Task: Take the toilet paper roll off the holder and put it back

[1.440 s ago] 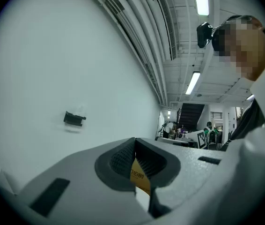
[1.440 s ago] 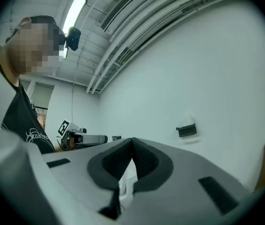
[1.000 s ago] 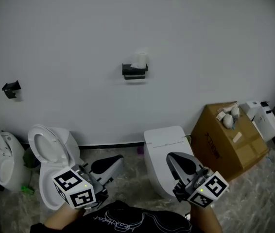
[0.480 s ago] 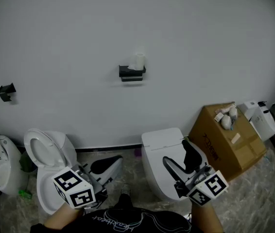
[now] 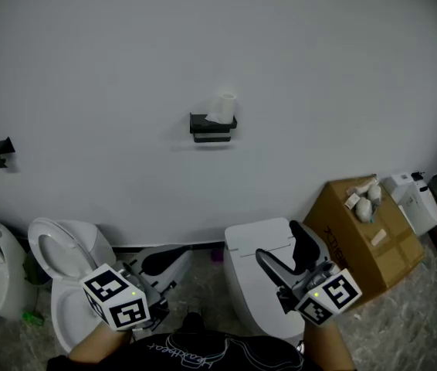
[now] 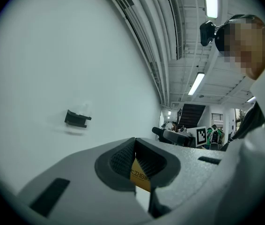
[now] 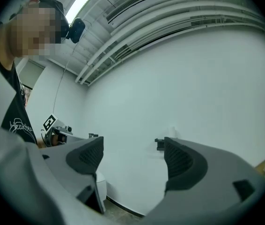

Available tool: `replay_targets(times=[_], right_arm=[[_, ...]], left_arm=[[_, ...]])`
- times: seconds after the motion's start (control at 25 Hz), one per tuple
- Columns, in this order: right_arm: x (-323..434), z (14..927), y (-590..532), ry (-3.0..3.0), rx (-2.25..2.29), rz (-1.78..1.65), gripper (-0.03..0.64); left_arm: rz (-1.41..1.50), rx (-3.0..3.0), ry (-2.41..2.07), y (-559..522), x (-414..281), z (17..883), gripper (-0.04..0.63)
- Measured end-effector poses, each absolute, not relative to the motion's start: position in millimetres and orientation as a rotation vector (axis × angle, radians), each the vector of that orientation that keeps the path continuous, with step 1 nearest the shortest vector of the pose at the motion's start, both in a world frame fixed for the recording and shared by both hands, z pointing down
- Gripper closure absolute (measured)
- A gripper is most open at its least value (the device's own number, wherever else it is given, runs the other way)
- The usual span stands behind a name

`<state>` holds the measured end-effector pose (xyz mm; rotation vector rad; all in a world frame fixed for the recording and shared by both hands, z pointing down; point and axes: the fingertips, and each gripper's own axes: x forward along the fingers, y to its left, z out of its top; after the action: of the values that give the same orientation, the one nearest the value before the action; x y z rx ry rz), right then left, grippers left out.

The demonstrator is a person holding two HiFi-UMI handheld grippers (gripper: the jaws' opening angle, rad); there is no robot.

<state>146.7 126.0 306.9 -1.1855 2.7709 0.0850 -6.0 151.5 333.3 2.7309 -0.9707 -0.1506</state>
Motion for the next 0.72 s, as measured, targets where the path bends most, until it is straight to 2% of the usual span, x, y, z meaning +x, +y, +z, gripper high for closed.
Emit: replay_targets(times=[0.72], right_arm=[[113.3, 308.3, -104.3, 2.787, -1.294, -0.075, 0.218]], left_arm=[[-0.140, 2.720, -0.890, -87.6, -36.7, 321.9, 0.591]])
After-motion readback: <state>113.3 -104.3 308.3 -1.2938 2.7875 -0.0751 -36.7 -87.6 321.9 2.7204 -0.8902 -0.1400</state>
